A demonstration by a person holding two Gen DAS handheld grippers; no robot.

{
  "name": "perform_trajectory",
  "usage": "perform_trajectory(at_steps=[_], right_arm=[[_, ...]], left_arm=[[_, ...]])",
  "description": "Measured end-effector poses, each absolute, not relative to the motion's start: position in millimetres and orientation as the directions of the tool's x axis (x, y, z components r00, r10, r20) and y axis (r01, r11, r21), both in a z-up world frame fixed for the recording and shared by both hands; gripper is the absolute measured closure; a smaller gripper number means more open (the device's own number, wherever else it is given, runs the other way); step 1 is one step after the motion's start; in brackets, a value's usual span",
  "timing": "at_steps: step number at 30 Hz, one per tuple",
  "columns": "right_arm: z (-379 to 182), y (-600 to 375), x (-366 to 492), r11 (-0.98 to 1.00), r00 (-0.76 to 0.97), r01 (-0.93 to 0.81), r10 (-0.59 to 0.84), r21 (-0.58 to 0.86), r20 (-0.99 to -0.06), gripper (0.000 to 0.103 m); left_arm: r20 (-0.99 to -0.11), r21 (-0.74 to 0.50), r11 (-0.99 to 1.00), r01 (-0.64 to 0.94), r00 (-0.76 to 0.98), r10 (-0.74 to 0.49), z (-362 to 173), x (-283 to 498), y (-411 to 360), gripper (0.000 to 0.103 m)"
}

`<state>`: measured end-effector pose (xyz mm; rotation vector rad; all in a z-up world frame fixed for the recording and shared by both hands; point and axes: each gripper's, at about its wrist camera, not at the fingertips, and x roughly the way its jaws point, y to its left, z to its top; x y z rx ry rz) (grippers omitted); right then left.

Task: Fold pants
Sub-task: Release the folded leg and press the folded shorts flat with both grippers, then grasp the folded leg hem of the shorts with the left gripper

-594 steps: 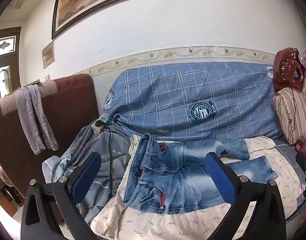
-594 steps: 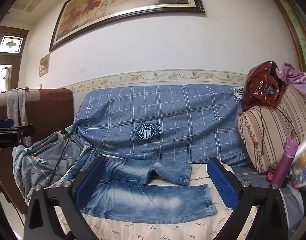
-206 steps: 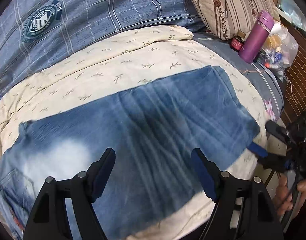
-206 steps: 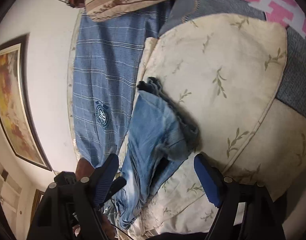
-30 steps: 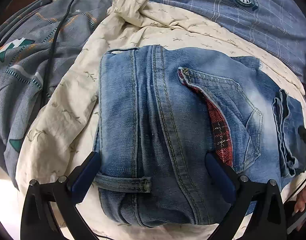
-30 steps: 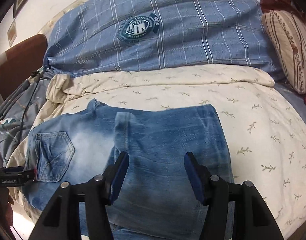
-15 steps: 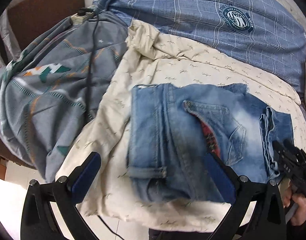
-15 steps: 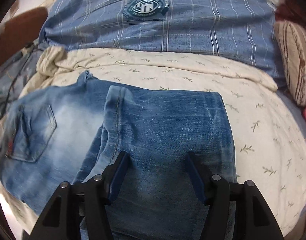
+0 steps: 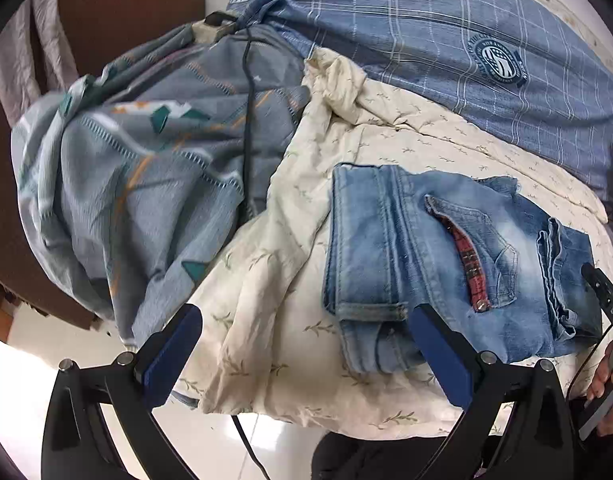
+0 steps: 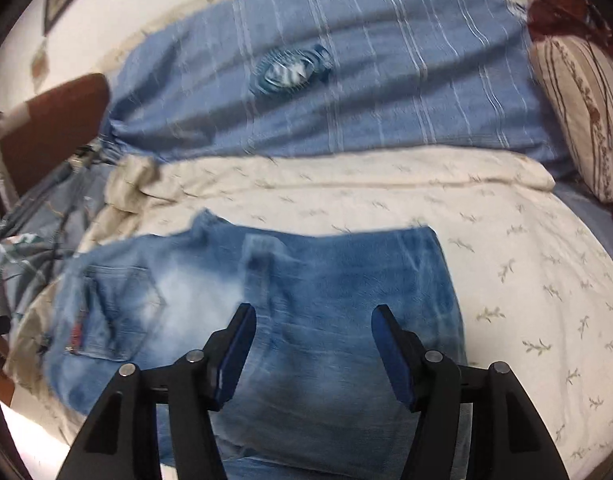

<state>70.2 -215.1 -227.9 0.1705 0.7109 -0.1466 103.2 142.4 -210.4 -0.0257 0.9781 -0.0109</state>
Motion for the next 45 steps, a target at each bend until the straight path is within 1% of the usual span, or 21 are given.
perform_trajectory(at_steps=[6, 7, 10, 11, 15, 17, 20, 22, 25, 27, 30, 31, 32, 34, 36, 37, 38, 39, 43, 44, 45], right_arm=[[-235.8, -191.9, 74.7, 0.991, 0.718, 0.100, -0.010, 0.088, -0.696, 0.042], [-238.3, -189.3, 75.8, 0.992, 0.711, 0.094, -0.011, 0.079, -0.703, 0.045], [-256.3, -188.1, 88.1, 0.992, 0.632, 0.106, -0.016, 0.066, -0.775, 0.050], [-260.6, -189.9, 92.1, 0.991, 0.613, 0.113, -0.015, 0.068, -0.790, 0.050], [-257.6, -192.6, 92.0, 0.987, 0.626, 0.125, 0.001, 0.102, -0.780, 0.051], [-245.9, -198.5, 86.3, 0.977, 0.677, 0.119, 0.049, 0.175, -0.734, 0.051], [-228.7, -198.3, 75.4, 0.981, 0.758, 0.109, 0.023, 0.161, -0.652, 0.051], [-227.4, -196.3, 76.0, 0.981, 0.762, 0.103, 0.028, 0.164, -0.647, 0.051], [-229.6, -192.5, 80.1, 0.985, 0.750, 0.100, 0.020, 0.143, -0.661, 0.051], [-229.1, -193.0, 78.9, 0.984, 0.751, 0.097, 0.027, 0.151, -0.660, 0.051], [-227.9, -199.2, 78.8, 0.980, 0.757, 0.114, 0.019, 0.161, -0.653, 0.051], [-227.8, -202.0, 78.6, 0.978, 0.757, 0.123, 0.017, 0.167, -0.654, 0.051], [-228.0, -204.3, 78.7, 0.976, 0.755, 0.132, 0.015, 0.175, -0.656, 0.051], [-228.8, -208.7, 80.2, 0.971, 0.750, 0.153, 0.006, 0.182, -0.661, 0.051], [-228.0, -212.0, 80.0, 0.968, 0.755, 0.168, -0.005, 0.186, -0.656, 0.051], [-227.2, -212.9, 79.9, 0.967, 0.758, 0.172, -0.007, 0.190, -0.652, 0.051], [-226.8, -213.7, 79.7, 0.966, 0.761, 0.174, -0.009, 0.192, -0.649, 0.051], [-226.6, -213.6, 79.5, 0.965, 0.761, 0.177, -0.009, 0.194, -0.649, 0.051], [-227.1, -211.9, 80.5, 0.967, 0.758, 0.177, -0.014, 0.185, -0.652, 0.051], [-226.9, -211.2, 80.4, 0.968, 0.759, 0.176, -0.017, 0.179, -0.651, 0.051], [-226.9, -210.9, 80.4, 0.969, 0.759, 0.176, -0.020, 0.175, -0.650, 0.051]], left_arm=[[-0.836, -0.047, 0.999, -0.008, 0.548, -0.035, -222.5, 101.5, 148.5, 0.000], [-0.836, -0.059, 0.998, -0.008, 0.547, -0.045, -224.2, 102.5, 148.6, 0.000], [-0.840, -0.099, 0.995, -0.005, 0.536, -0.080, -228.6, 106.7, 144.8, 0.000], [-0.840, -0.108, 0.994, -0.001, 0.534, -0.091, -229.6, 108.3, 142.3, 0.000], [-0.844, -0.149, 0.988, 0.042, 0.514, -0.149, -234.0, 113.3, 126.9, 0.000], [-0.848, -0.162, 0.986, 0.048, 0.504, -0.165, -236.6, 114.4, 121.1, 0.000], [-0.855, -0.159, 0.986, 0.040, 0.494, -0.158, -241.4, 121.6, 116.9, 0.000], [-0.861, -0.167, 0.985, 0.038, 0.481, -0.165, -245.8, 130.7, 112.3, 0.000], [-0.869, -0.212, 0.976, 0.046, 0.447, -0.209, -254.7, 144.8, 106.0, 0.000], [-0.882, -0.215, 0.976, 0.022, 0.425, -0.204, -264.0, 155.4, 104.1, 0.000], [-0.892, -0.254, 0.967, -0.003, 0.387, -0.233, -281.2, 169.1, 105.1, 0.000], [-0.889, -0.290, 0.957, -0.022, 0.377, -0.261, -286.8, 171.7, 107.9, 0.002], [-0.877, -0.335, 0.941, -0.040, 0.378, -0.296, -289.8, 172.4, 111.0, 0.008], [-0.861, -0.356, 0.934, -0.036, 0.400, -0.313, -286.5, 169.4, 111.6, 0.028], [-0.850, -0.358, 0.934, 0.010, 0.411, -0.330, -277.4, 168.0, 108.4, 0.050], [-0.842, -0.363, 0.931, 0.030, 0.417, -0.342, -272.1, 167.2, 107.1, 0.056], [-0.834, -0.368, 0.929, 0.046, 0.426, -0.351, -267.2, 167.3, 106.3, 0.068], [-0.827, -0.362, 0.931, 0.055, 0.442, -0.348, -260.6, 166.8, 105.3, 0.076], [-0.814, -0.339, 0.935, 0.106, 0.465, -0.348, -245.6, 168.1, 98.0, 0.076], [-0.816, -0.330, 0.937, 0.113, 0.464, -0.344, -246.2, 169.3, 98.2, 0.073], [-0.825, -0.317, 0.942, 0.105, 0.459, -0.329, -249.6, 171.8, 99.3, 0.063]])
